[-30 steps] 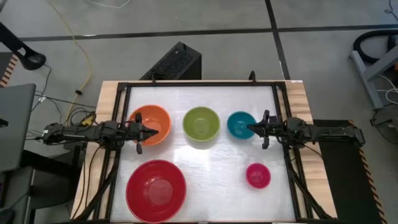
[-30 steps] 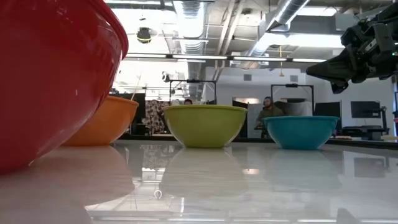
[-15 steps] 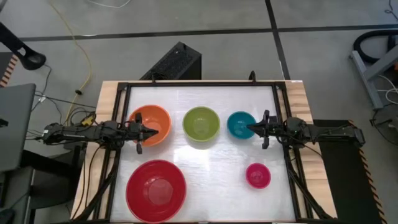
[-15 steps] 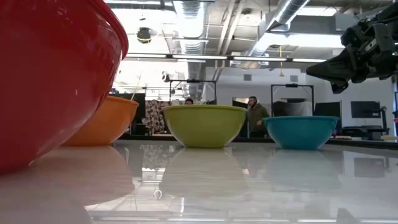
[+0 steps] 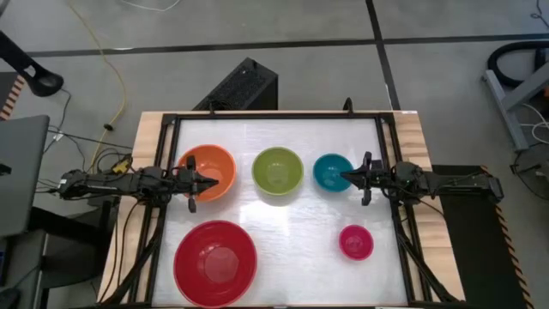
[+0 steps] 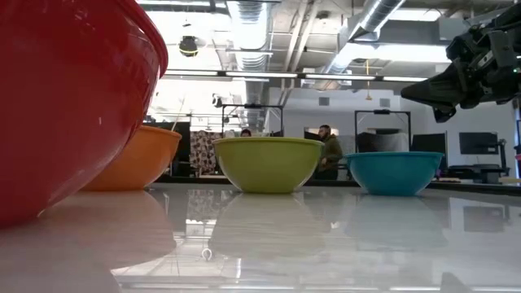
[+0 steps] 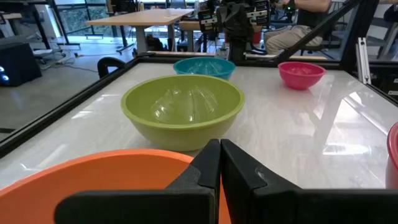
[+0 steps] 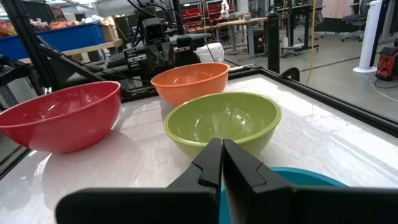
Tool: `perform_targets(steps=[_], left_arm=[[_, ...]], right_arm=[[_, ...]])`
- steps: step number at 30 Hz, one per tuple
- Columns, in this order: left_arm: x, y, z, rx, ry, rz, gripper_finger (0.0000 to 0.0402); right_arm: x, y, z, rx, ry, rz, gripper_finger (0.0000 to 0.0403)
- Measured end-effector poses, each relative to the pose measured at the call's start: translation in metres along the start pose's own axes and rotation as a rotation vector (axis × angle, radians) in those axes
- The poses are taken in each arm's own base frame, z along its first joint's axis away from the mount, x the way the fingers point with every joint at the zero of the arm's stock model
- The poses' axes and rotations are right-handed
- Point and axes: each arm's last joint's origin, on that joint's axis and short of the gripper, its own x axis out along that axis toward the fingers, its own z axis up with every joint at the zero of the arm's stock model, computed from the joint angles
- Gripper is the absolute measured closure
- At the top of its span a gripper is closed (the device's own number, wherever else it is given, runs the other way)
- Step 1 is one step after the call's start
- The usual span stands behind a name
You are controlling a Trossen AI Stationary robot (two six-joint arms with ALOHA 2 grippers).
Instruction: Nest bowls inside each other
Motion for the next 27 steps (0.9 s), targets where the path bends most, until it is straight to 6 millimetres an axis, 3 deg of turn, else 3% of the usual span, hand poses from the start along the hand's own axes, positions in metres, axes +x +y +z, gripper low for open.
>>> perform_targets(steps=[18,27], left_arm=[[0.0,0.0,0.0,0.0,0.0,0.001,0.0401],[0.0,0.0,0.0,0.0,0.0,0.0,0.0401]], right_arm=[[0.0,-0.001,0.009,-0.049,-0.089,-0.013,0.0367],[-0.008,-0.001,0.042,-0.034,-0.39,-0.087,0.0367]])
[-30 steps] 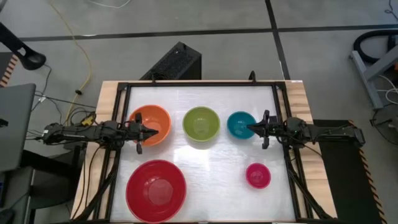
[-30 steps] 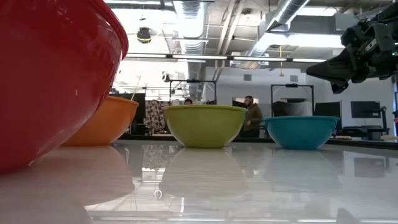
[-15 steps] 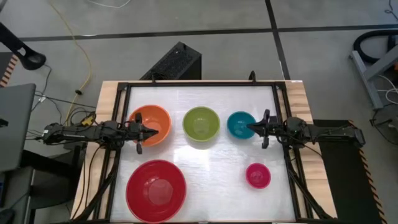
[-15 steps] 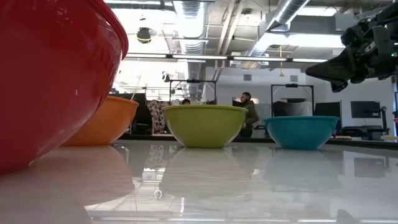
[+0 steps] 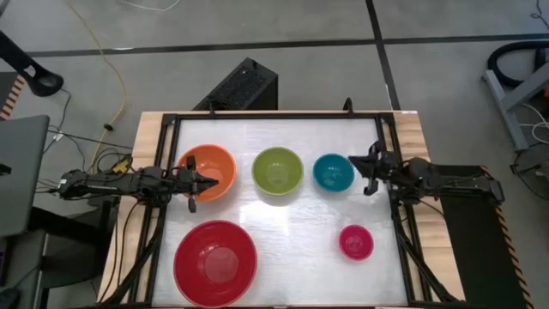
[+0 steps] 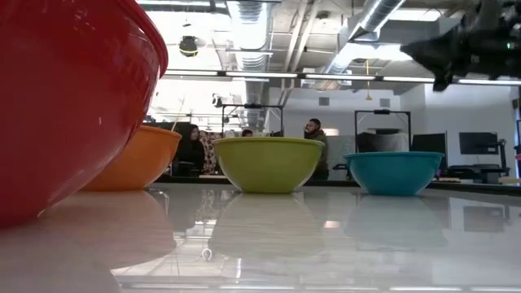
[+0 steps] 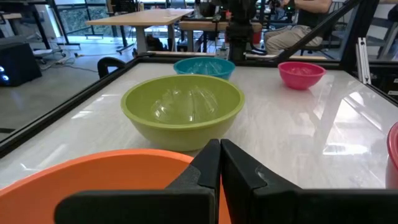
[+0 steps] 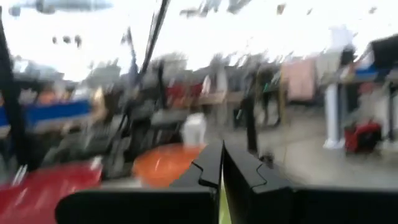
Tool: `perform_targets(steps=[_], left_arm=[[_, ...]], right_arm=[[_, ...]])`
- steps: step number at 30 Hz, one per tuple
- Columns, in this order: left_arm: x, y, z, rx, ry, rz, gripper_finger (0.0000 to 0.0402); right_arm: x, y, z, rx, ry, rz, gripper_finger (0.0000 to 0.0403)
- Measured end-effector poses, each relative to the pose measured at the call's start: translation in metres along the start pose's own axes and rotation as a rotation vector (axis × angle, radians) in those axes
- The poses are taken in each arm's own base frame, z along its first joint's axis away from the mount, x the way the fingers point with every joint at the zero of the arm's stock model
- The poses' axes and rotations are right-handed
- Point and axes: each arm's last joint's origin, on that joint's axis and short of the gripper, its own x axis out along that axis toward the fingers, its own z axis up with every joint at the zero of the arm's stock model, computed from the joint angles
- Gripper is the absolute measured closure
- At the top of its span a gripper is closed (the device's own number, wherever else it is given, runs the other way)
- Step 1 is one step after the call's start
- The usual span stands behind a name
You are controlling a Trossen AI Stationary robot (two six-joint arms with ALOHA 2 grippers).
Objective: Nest bowls inside each other
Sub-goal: Stack the orange bowl on top of the red bowl
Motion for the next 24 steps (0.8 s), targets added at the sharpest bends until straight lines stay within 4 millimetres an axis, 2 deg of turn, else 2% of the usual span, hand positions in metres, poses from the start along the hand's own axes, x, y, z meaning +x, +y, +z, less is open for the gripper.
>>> perform_targets(steps=[5,8,11,15,20,24], left_arm=[[0.0,0.0,0.0,0.0,0.0,0.0,0.0401],[0.0,0.0,0.0,0.0,0.0,0.0,0.0401],[0.0,0.0,0.0,0.0,0.0,0.0,0.0401],[0.0,0.0,0.0,0.0,0.0,0.0,0.0401],[0.0,0.0,0.0,0.0,0.0,0.0,0.0401],[0.0,0.0,0.0,0.0,0.0,0.0,0.0401]], right_arm=[[0.001,-0.007,0.015,0.063,-0.147,-0.156,0.0367],[0.009,-0.007,0.021,0.087,-0.125,-0.179,0.0367],[0.027,-0.005,0.029,0.086,-0.057,-0.184,0.0364],[0.069,0.002,0.037,0.053,0.078,-0.194,0.0355],[0.141,0.012,0.051,-0.017,0.227,-0.212,0.0338],[0.2,0.017,0.046,-0.065,0.446,-0.235,0.0323]])
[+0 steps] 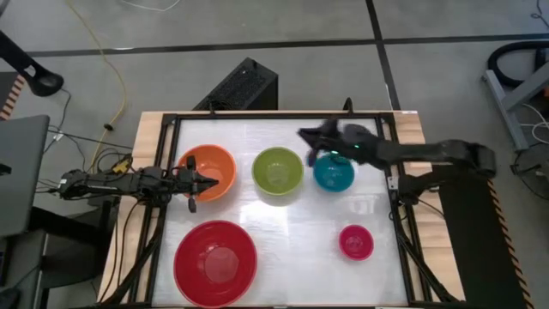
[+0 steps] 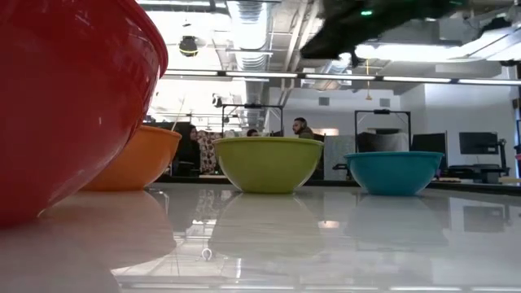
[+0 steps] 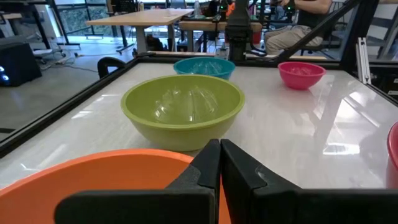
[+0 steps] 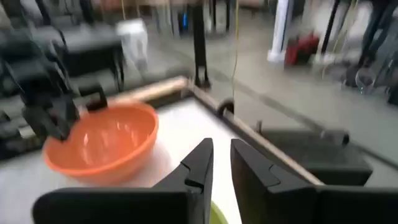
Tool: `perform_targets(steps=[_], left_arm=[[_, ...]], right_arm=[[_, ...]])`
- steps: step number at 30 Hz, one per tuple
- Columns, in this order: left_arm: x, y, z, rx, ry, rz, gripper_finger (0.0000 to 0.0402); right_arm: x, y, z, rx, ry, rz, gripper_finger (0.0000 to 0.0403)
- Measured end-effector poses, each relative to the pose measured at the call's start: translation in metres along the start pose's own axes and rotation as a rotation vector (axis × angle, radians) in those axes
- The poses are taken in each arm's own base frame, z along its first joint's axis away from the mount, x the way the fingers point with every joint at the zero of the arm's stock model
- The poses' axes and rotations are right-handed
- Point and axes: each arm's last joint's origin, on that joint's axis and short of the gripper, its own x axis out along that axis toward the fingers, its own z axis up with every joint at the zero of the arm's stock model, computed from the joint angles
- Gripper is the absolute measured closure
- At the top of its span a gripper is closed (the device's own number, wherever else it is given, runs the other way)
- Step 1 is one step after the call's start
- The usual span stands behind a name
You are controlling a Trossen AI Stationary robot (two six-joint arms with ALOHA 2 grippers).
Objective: Nest bowls inside each other
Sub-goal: Stack the orange bowl on top of the red bowl
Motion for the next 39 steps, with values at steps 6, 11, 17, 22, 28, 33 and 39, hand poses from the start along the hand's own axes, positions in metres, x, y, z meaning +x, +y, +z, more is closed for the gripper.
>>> perform_targets(steps=[6,11,17,22,28,33,39], left_arm=[[0.0,0.0,0.0,0.0,0.0,0.0,0.0401],[0.0,0.0,0.0,0.0,0.0,0.0,0.0401],[0.0,0.0,0.0,0.0,0.0,0.0,0.0401],[0.0,0.0,0.0,0.0,0.0,0.0,0.0401],[0.0,0.0,0.0,0.0,0.0,0.0,0.0401],[0.0,0.0,0.0,0.0,0.0,0.0,0.0401],[0.0,0.0,0.0,0.0,0.0,-0.001,0.0401]], right_arm=[[0.07,0.02,0.016,-0.046,0.2,-0.031,0.0278],[0.11,0.033,0.017,-0.053,0.247,-0.01,0.0215],[0.151,0.044,-0.004,0.014,0.306,0.042,0.0143],[0.184,0.049,-0.025,0.092,0.345,0.052,0.0132],[0.222,0.059,-0.042,0.12,0.375,0.096,0.0132],[0.243,0.068,-0.056,0.104,0.431,0.093,0.0132],[0.254,0.078,-0.063,0.085,0.433,0.112,0.0132]])
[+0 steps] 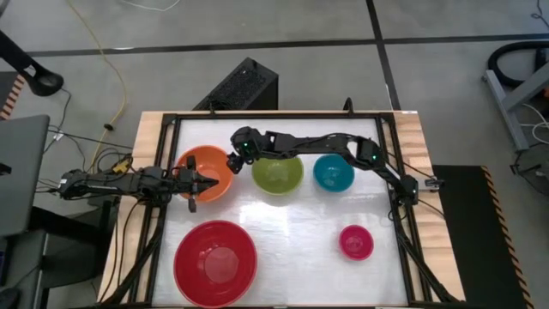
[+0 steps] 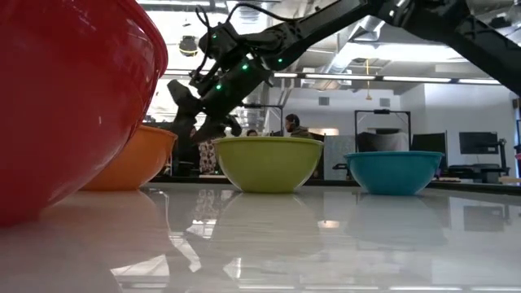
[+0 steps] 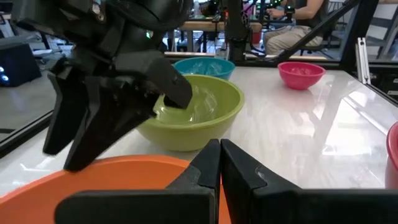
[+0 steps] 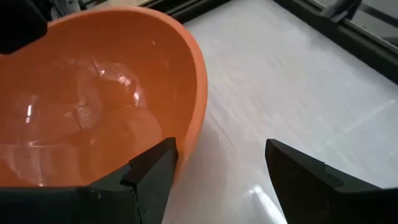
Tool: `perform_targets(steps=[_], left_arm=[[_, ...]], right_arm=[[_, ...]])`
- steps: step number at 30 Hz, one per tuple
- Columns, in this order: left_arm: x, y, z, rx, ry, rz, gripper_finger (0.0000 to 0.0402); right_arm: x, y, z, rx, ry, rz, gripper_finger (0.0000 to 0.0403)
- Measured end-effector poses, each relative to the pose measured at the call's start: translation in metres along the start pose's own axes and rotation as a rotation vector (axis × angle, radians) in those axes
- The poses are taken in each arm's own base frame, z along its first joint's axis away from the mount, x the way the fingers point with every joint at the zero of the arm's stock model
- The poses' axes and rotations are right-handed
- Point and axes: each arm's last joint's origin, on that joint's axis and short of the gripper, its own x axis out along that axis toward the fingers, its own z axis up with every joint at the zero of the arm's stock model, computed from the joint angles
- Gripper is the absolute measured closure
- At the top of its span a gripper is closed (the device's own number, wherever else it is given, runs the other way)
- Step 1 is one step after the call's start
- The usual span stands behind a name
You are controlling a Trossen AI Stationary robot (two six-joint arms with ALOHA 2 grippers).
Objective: Nest bowls inside each other
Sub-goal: Stack the orange bowl on top of the red bowl
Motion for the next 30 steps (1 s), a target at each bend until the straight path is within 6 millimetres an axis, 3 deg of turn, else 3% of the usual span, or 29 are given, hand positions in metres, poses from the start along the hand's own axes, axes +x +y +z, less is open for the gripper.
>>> perform_targets(steps=[17,22,30], left_arm=[[0.0,0.0,0.0,0.0,0.0,0.001,0.0401],[0.0,0.0,0.0,0.0,0.0,0.0,0.0401],[0.0,0.0,0.0,0.0,0.0,0.0,0.0401]], right_arm=[[-0.005,-0.003,0.006,0.021,-0.014,-0.016,0.0132],[-0.007,-0.009,0.014,0.148,-0.052,0.0,0.0132],[-0.006,-0.001,0.009,0.272,-0.005,0.056,0.0132]])
